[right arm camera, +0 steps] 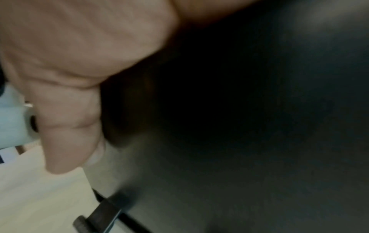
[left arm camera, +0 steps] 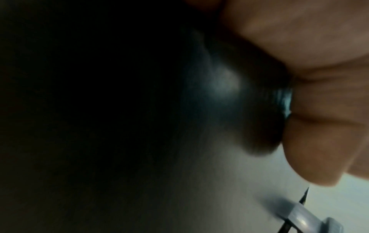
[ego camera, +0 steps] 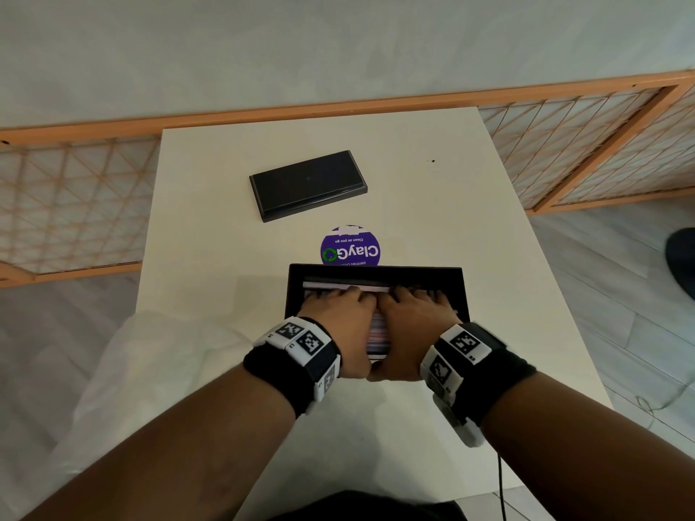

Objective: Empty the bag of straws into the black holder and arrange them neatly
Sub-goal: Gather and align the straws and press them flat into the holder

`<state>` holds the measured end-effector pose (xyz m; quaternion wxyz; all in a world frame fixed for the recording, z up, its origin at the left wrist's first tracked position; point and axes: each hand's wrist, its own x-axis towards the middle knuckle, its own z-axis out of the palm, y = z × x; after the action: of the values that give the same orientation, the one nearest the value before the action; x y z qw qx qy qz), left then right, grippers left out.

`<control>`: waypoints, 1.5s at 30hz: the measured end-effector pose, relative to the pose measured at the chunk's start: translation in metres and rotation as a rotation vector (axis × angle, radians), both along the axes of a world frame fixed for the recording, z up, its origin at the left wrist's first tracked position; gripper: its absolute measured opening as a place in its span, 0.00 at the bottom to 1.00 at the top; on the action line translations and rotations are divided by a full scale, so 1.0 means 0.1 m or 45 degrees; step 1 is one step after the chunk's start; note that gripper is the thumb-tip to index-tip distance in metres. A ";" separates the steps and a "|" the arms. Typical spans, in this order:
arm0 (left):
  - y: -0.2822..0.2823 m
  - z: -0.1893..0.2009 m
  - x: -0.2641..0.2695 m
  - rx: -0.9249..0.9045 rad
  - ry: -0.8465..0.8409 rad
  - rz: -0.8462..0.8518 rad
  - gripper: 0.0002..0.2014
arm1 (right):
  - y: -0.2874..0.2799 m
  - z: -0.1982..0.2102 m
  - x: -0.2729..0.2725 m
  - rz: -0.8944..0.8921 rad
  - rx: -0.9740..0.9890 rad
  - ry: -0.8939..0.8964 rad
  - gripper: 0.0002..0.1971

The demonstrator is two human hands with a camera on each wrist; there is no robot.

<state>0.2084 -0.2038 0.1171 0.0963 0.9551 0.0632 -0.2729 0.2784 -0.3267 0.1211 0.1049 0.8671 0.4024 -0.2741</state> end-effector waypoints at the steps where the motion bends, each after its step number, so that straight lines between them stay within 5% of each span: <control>1: -0.01 0.01 0.01 0.016 0.001 -0.005 0.44 | 0.02 -0.01 0.00 -0.003 -0.012 0.016 0.55; 16: -0.03 0.01 -0.07 -0.013 -0.062 0.095 0.36 | 0.01 0.05 -0.01 0.009 -0.002 -0.032 0.41; 45: -0.03 -0.02 -0.20 0.034 -0.064 0.212 0.32 | 0.00 0.03 -0.07 -0.078 0.013 0.022 0.32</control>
<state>0.1888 -0.2072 0.1147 0.1076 0.9543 0.1437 -0.2390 0.2713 -0.3266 0.1242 0.0885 0.8771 0.3781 -0.2825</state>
